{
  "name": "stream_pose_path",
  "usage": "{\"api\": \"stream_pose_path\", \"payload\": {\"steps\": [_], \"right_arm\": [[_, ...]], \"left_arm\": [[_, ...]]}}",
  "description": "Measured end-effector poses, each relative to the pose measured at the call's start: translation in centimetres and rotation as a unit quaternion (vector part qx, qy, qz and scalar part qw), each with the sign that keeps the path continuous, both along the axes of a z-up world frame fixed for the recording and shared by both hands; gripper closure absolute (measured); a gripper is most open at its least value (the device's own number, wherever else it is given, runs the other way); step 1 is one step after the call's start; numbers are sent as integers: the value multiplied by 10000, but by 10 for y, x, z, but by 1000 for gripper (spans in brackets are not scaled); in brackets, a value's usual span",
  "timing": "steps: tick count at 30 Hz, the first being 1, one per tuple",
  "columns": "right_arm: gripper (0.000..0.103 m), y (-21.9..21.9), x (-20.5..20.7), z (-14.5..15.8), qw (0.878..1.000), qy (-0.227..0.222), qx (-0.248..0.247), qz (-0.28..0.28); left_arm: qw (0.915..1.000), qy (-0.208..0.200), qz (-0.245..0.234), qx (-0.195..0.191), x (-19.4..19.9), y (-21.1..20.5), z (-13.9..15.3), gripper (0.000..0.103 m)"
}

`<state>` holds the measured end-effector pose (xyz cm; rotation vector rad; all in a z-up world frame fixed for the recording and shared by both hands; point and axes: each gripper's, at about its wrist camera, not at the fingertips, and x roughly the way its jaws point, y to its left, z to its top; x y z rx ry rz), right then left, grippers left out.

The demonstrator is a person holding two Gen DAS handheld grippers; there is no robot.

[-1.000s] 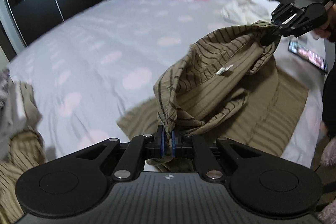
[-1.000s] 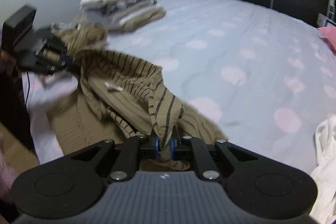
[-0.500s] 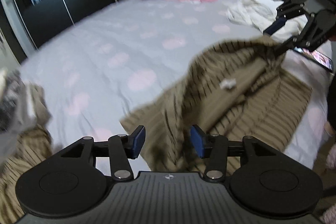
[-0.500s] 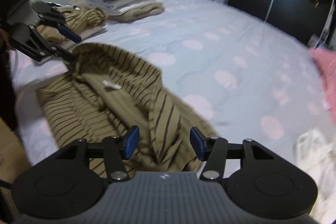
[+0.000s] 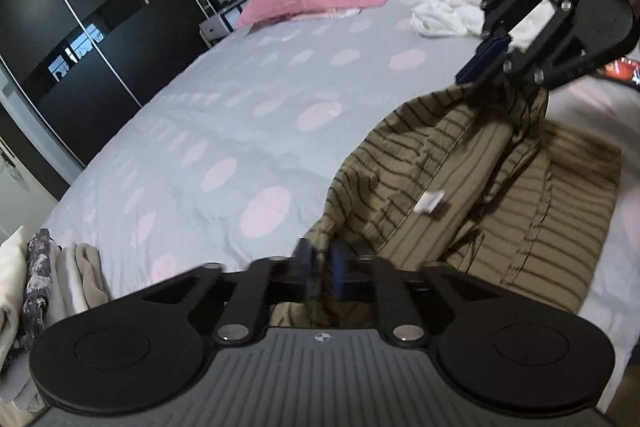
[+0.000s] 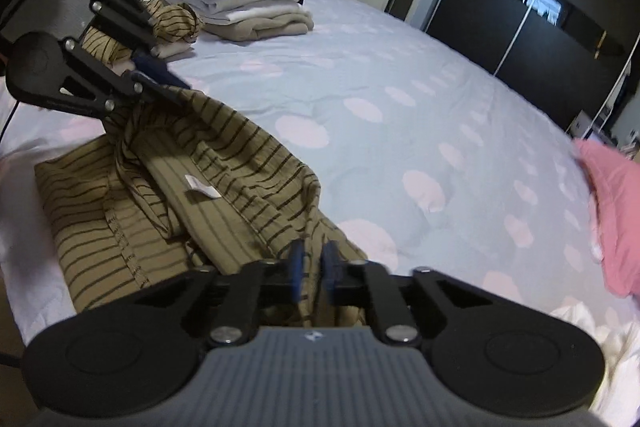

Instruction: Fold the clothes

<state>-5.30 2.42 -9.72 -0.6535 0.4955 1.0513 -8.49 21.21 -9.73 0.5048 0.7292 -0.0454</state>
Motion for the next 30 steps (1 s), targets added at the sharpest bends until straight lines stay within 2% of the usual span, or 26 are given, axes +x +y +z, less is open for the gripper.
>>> {"api": "stream_pose_path", "payload": {"steps": [6, 9, 15, 20, 23, 27, 30], "right_arm": [[98, -28, 0, 13, 9979, 488, 348, 246], [98, -40, -1, 10, 9946, 886, 224, 499], [99, -52, -12, 0, 9867, 1292, -195, 972], [99, -48, -28, -20, 9787, 1419, -735, 1287], [99, -43, -38, -32, 9733, 1406, -1065, 1471], [99, -38, -46, -46, 9690, 1314, -1379, 1575], [98, -36, -50, -53, 9668, 1272, -1515, 1619]], "left_arm": [[9989, 24, -87, -470, -20, 14, 15, 103], [9980, 156, -307, -530, -35, 16, 17, 103], [9943, 590, -720, -526, -60, 9, 9, 103], [9873, 1102, -1125, -209, -69, -7, -13, 103], [9801, 1441, -1367, 26, -72, -16, -29, 103], [9756, 1705, -1376, 170, -72, -19, -45, 103], [9735, 1850, -1338, 118, -70, -19, -51, 103]]}}
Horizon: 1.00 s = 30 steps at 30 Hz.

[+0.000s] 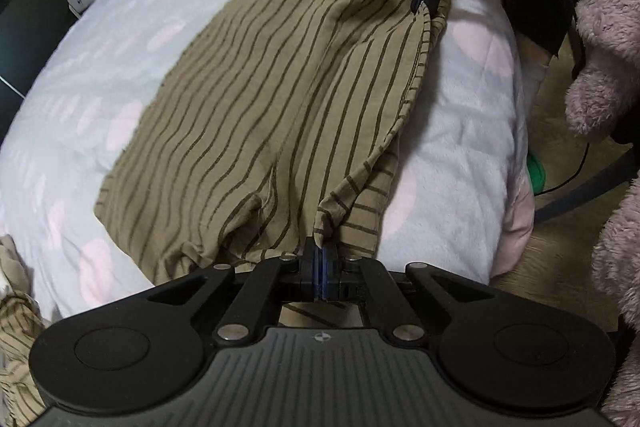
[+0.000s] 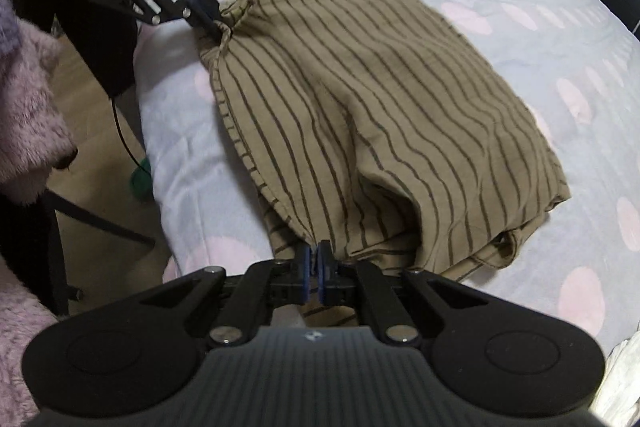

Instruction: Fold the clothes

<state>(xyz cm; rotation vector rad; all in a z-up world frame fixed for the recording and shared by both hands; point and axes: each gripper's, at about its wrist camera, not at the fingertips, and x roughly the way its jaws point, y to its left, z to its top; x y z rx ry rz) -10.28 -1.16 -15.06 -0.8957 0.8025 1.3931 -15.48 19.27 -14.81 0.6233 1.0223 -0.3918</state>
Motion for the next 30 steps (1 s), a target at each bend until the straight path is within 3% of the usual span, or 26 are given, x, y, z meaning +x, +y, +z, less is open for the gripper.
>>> {"api": "stream_pose_path", "payload": {"steps": [6, 11, 14, 17, 19, 24, 27, 30], "right_arm": [[89, -7, -3, 12, 10000, -1, 48, 25], [78, -15, -6, 32, 9996, 68, 267, 89], [78, -19, -9, 42, 9991, 123, 391, 125], [78, -21, -10, 50, 9976, 460, 437, 262], [77, -22, -12, 53, 9978, 357, 486, 279], [77, -25, 1, 66, 9950, 309, 935, -170], [68, -24, 20, 75, 9881, 298, 1245, -855], [68, -21, 38, 80, 9757, 319, 1519, -1549]], "left_arm": [[9989, 207, 133, -406, -4, 9, 11, 101], [9946, 470, 266, -888, -8, 19, 28, 87], [9941, 399, 253, -979, -10, 18, 38, 87], [9921, 335, 302, -1169, -10, 19, 47, 86], [9903, 414, 284, -1294, -11, 19, 50, 84], [9851, 410, 275, -1650, -11, 24, 61, 82], [9806, 69, 591, -1867, -5, 36, 73, 81], [9705, -420, 1217, -2040, 6, 50, 82, 77]]}}
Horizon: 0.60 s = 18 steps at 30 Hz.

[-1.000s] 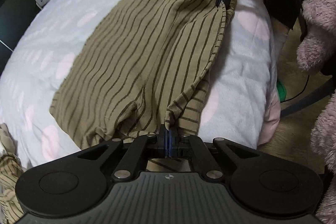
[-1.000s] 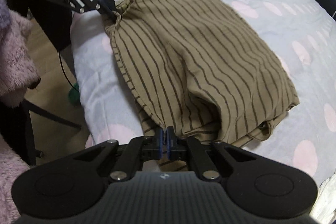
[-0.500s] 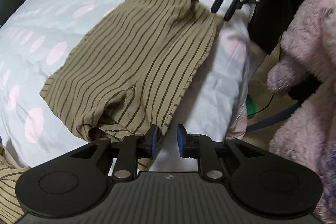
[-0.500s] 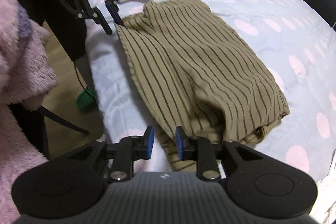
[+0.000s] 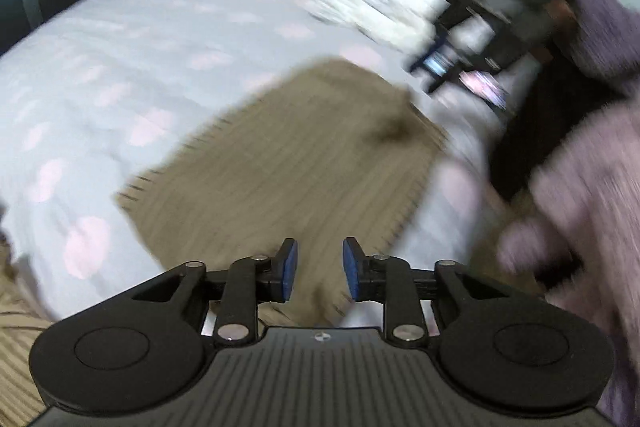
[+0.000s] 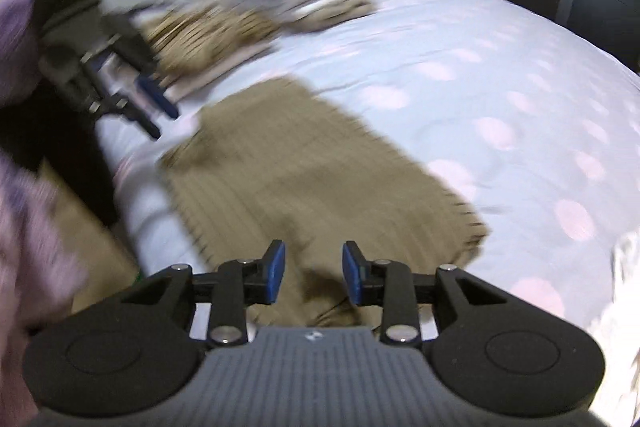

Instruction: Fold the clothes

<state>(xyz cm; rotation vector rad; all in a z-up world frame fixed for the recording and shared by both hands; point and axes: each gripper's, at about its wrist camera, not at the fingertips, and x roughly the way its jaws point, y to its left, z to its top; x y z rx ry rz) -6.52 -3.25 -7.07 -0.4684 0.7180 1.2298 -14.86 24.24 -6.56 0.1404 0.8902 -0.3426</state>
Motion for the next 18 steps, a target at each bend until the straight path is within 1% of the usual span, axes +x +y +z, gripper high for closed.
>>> {"api": "stream_pose_path", "payload": {"steps": [1, 3, 4, 5, 6, 7, 8, 11, 13, 16, 18], "right_arm": [[68, 2, 5, 1, 9997, 10, 68, -228], [68, 4, 15, 3, 9975, 79, 204, -673], [68, 5, 19, 2, 9958, 161, 251, -864], [69, 8, 23, -1, 9940, 259, 281, -1024], [73, 11, 24, -5, 9927, 321, 285, -1125], [76, 14, 23, -10, 9926, 318, 240, -1149], [82, 18, 22, -15, 9931, 282, 155, -1125], [84, 26, 20, -33, 9942, 298, -176, -1022], [85, 27, 23, -46, 9927, 367, -461, -1055], [85, 26, 25, -64, 9901, 535, -754, -1052], [85, 25, 24, -73, 9889, 605, -897, -1021]], "left_arm": [[9995, -160, 285, -17, 4, 5, 2, 77], [9952, -458, 865, 20, 13, 10, 4, 77], [9934, -509, 1030, 57, 17, 10, 2, 79], [9914, -554, 1184, 92, 22, 10, 0, 84], [9913, -524, 1205, 116, 26, 8, -4, 85], [9912, -488, 1221, 142, 31, 7, -8, 86], [9922, -393, 1169, 188, 33, 4, -13, 88], [9944, -115, 982, 387, 38, -5, -30, 90], [9949, 138, 896, 436, 38, -6, -43, 92], [9930, 554, 878, 564, 33, -6, -63, 94], [9919, 708, 839, 636, 32, -6, -69, 94]]}}
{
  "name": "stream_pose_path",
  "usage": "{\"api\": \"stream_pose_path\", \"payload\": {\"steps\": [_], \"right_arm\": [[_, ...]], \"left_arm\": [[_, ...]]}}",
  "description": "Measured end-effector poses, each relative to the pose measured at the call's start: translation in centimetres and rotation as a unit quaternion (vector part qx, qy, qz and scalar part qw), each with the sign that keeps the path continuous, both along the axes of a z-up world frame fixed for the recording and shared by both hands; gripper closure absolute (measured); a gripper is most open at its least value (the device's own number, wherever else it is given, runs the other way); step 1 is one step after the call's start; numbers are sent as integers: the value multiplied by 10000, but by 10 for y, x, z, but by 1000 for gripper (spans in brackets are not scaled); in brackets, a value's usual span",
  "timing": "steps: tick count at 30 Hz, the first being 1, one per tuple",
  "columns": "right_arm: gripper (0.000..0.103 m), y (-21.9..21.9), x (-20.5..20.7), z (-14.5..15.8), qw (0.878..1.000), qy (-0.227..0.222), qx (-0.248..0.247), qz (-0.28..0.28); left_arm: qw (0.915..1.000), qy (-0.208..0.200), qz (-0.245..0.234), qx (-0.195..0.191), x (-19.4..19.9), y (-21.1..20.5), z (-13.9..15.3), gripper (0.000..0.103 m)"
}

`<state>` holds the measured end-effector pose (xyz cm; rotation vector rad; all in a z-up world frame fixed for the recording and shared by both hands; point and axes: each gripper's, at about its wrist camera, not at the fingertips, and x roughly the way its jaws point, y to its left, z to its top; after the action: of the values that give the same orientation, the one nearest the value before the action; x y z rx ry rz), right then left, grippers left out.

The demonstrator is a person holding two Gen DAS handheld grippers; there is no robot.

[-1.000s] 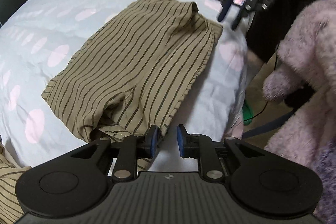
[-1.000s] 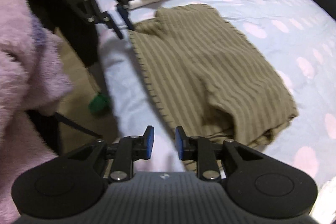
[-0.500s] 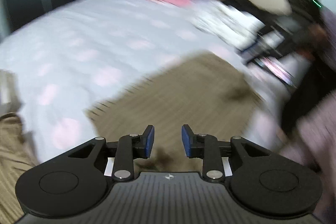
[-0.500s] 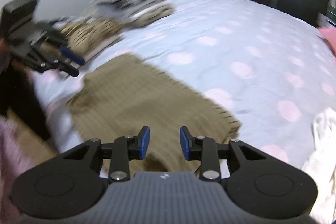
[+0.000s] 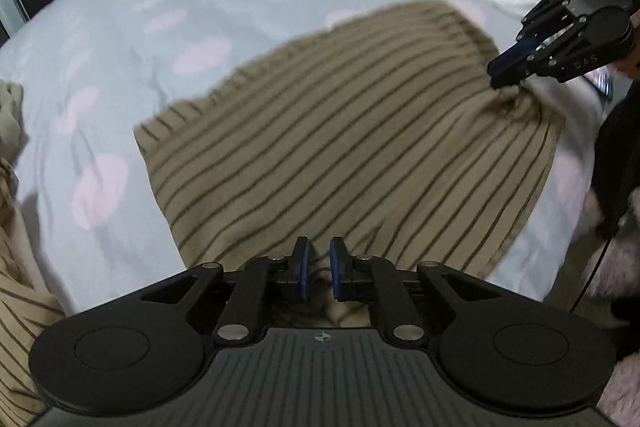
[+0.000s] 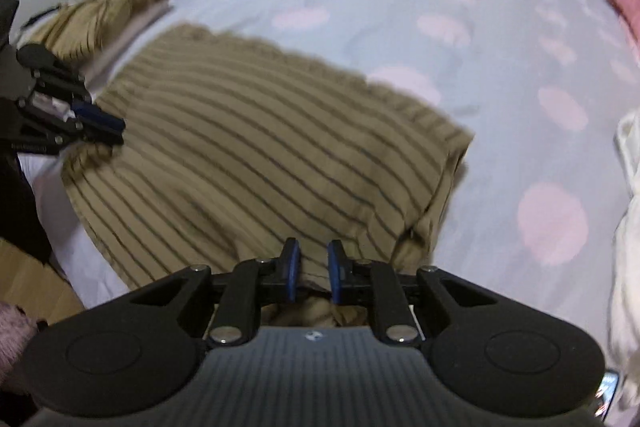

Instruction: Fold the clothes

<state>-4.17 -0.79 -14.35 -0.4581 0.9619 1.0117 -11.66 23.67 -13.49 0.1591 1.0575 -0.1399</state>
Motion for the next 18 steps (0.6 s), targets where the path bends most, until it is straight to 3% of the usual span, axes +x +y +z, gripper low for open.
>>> {"api": "stream_pose_path", "payload": {"steps": [10, 12, 16, 18], "right_arm": [[83, -17, -10, 9, 9997, 212, -66, 69], [79, -25, -12, 16, 9997, 199, 107, 86], [61, -39, -9, 34, 9970, 161, 757, -87], [50, -43, -6, 41, 9936, 131, 1085, -268]], "left_arm": [[9996, 269, -39, -87, -23, 9, 11, 92], [9997, 187, -47, -142, -31, 12, 18, 87], [9990, -182, 113, -380, -39, 21, 36, 78], [9983, -404, 259, -321, -40, 25, 43, 72]]}}
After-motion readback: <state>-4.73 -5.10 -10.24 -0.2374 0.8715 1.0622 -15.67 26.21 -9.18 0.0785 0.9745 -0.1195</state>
